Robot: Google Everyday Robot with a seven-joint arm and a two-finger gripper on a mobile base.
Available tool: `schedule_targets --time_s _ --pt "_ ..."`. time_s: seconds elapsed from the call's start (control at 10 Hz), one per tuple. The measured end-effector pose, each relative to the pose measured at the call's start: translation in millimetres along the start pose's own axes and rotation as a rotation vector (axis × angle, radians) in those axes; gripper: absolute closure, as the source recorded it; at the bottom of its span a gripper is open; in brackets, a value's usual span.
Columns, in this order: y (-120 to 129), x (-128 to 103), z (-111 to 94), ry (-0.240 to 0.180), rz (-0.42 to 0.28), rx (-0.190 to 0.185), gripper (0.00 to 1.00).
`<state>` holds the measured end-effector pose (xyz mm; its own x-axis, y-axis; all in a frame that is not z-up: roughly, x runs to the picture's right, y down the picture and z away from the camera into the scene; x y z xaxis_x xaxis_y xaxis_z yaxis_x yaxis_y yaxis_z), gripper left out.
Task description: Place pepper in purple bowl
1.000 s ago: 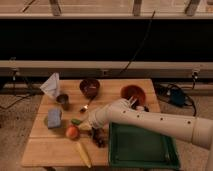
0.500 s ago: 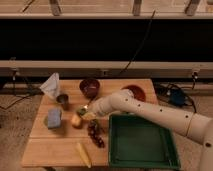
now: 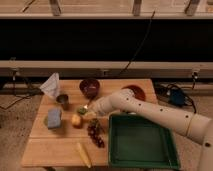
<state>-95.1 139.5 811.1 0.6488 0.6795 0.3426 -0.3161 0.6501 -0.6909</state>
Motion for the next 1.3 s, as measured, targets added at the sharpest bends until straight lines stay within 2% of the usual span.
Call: schedule_targets --time_s 0.2,0.4,0.8,1.0,1.3 --pt "-4 1 0 -0.004 0.012 0.007 1.0" --pt "-24 3 -5 -0.011 0.043 0.026 1.0" --pt "-113 -2 -30 -0.013 0.092 0.081 1.0" --pt "-153 -6 -35 -0.014 0.113 0.098 1.0" --pt "-183 -10 -49 -0.028 0.134 0.128 1.0"
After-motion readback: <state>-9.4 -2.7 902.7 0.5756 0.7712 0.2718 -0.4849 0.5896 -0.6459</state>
